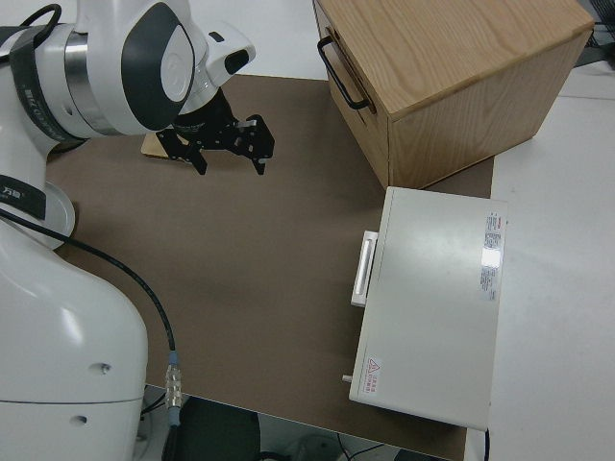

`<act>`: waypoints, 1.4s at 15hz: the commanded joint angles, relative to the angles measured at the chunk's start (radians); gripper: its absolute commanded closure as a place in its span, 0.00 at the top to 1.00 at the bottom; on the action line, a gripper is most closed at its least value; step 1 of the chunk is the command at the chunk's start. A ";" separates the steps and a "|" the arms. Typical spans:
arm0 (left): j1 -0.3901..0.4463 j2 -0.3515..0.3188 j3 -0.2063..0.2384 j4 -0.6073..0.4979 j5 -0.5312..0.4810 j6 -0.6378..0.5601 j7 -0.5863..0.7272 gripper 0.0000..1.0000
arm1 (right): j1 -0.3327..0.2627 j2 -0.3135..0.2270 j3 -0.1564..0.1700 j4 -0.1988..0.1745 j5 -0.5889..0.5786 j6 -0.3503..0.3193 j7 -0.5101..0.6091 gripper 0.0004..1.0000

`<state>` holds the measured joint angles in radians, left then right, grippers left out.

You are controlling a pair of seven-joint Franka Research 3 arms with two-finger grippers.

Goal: Pick gray plate from low plate rack and place it on table with left arm
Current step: 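Carry the plate away from the rack and lower it onto the table, then open the left gripper and withdraw it from the plate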

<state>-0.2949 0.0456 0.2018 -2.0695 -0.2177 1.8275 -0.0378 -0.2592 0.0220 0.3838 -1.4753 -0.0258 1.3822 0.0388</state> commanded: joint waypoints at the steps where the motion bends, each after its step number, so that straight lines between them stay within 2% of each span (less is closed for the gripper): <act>1: -0.015 -0.021 0.018 0.020 0.076 0.003 -0.002 0.99 | -0.023 -0.002 0.021 0.007 -0.006 -0.011 0.012 0.98; 3: -0.015 -0.027 0.027 0.060 0.130 -0.020 -0.005 0.99 | -0.023 -0.002 0.021 0.006 -0.006 -0.011 0.012 0.98; 8: -0.001 -0.062 0.061 0.115 0.135 -0.050 0.001 0.99 | -0.023 -0.002 0.021 0.007 -0.006 -0.011 0.012 0.98; 13: 0.011 -0.113 0.059 0.232 0.138 -0.063 -0.011 0.99 | -0.023 -0.002 0.021 0.007 -0.005 -0.011 0.012 0.98; 16: 0.011 -0.113 0.061 0.293 0.215 -0.074 -0.027 0.99 | -0.023 -0.002 0.021 0.007 -0.006 -0.012 0.012 0.98; 19: 0.013 -0.112 0.061 0.318 0.219 -0.092 -0.016 0.99 | -0.023 -0.004 0.021 0.007 -0.006 -0.012 0.012 0.98; 21: 0.020 -0.099 0.045 0.347 0.224 -0.146 -0.020 0.99 | -0.023 -0.004 0.021 0.007 -0.006 -0.011 0.012 0.98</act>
<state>-0.2904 -0.0762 0.2666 -1.7762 -0.0180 1.7524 -0.0510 -0.2592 0.0220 0.3838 -1.4753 -0.0258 1.3822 0.0388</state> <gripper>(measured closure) 0.004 0.013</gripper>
